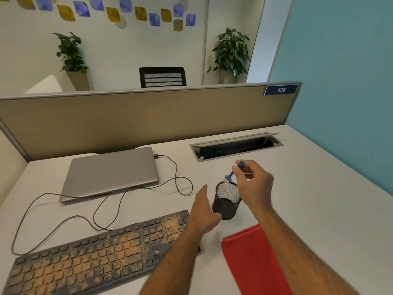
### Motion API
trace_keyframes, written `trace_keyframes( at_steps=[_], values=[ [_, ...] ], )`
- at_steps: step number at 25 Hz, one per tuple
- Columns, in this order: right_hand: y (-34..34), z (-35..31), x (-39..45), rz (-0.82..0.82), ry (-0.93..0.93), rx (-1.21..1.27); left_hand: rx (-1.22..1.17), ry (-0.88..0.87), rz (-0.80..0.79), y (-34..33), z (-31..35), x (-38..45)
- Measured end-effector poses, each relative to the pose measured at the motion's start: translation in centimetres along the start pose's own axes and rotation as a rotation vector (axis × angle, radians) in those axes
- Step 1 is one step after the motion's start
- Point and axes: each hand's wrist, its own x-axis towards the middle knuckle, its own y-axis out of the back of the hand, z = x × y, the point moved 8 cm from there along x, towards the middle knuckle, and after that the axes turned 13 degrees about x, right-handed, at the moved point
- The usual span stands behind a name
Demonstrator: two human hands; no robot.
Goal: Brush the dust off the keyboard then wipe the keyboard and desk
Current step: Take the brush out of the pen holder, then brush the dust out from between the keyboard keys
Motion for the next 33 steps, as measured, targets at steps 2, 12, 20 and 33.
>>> trace_keyframes(
  at_steps=[2, 12, 20, 33],
  values=[
    [-0.7, -1.4, -0.3, 0.020, 0.039, 0.055, 0.100, -0.045, 0.039, 1.6, -0.6, -0.7],
    [-9.9, -5.9, -6.0, -0.166, 0.037, 0.222, 0.828, -0.099, 0.257, 12.4, -10.5, -7.1],
    [-19.1, -9.9, -14.0, -0.435, 0.036, 0.323, 0.858, 0.087, 0.352, 20.7, -24.9, -17.0],
    [-26.2, -12.7, -20.9, -0.657, 0.075, 0.314, 0.653, 0.409, 0.307, 23.8, -39.5, -26.7]
  ],
)
